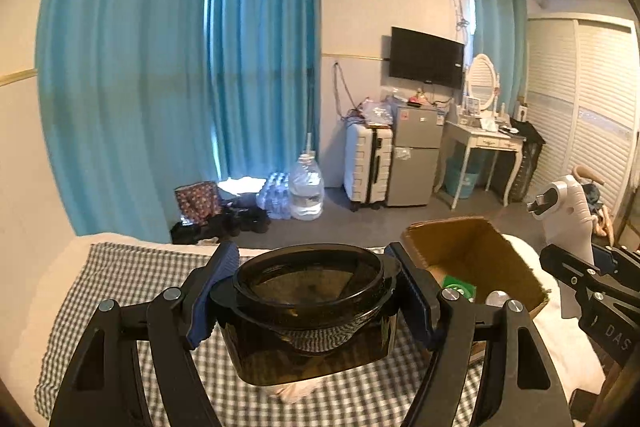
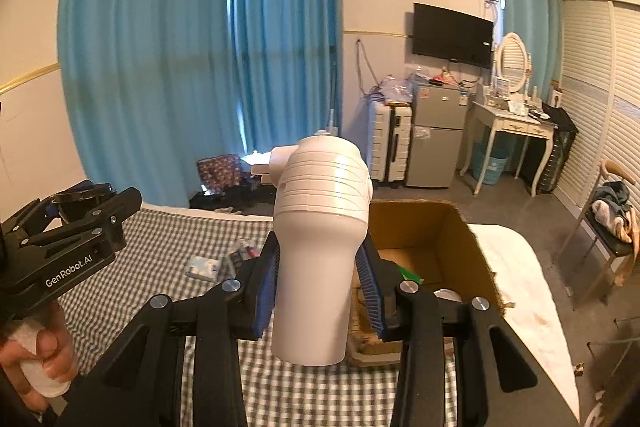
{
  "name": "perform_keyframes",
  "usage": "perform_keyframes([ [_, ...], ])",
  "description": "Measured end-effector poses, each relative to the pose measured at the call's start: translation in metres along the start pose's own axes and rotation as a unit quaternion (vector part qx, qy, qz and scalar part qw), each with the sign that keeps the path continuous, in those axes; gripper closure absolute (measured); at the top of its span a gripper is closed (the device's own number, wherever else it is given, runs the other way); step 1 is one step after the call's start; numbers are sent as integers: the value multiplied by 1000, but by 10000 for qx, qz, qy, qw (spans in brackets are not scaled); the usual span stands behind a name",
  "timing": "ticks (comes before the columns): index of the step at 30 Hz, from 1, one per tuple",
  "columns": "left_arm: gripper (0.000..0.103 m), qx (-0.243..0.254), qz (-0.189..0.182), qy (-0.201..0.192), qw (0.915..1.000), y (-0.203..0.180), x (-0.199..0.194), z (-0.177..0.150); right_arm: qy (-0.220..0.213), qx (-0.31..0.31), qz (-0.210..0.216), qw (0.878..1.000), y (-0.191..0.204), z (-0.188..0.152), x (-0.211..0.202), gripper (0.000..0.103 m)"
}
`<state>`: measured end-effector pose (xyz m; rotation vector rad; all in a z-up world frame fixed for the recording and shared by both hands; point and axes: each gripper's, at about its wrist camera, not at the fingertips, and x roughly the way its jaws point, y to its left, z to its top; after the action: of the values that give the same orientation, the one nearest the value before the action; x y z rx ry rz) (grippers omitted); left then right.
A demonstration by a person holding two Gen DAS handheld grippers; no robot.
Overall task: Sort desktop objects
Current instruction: 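Lift the black bowl and white cup and carry them toward the cardboard box, then release the black bowl with the left tool while the right tool drops the white cup in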
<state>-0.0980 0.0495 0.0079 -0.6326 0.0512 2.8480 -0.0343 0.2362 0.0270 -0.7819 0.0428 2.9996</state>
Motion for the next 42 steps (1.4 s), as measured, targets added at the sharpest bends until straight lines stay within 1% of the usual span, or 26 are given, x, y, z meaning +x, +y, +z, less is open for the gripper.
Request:
perform_keyframes([
  [4, 27, -3, -188, 49, 9998, -22, 12, 2, 33, 231, -55, 9997, -27, 3, 3, 66],
  [9, 27, 99, -386, 74, 9992, -52, 27, 6, 69, 282, -197, 9994, -56, 5, 7, 66],
  [16, 27, 371, -590, 204, 9974, -88, 58, 9, 265, 421, -340, 9982, -93, -6, 25, 66],
  [23, 27, 545, -745, 445, 9947, -124, 102, 7, 515, 539, -413, 9964, -130, -15, 56, 66],
  [29, 26, 691, -877, 648, 9916, -156, 144, 6, 757, 580, -454, 9944, -153, -21, 91, 66],
  [36, 27, 837, -927, 849, 9885, -178, 187, 0, 1082, 633, -420, 9912, -178, -26, 135, 66],
  [42, 26, 900, -1010, 1144, 9842, -191, 228, -6, 1341, 686, -334, 9880, -192, -31, 174, 66],
])
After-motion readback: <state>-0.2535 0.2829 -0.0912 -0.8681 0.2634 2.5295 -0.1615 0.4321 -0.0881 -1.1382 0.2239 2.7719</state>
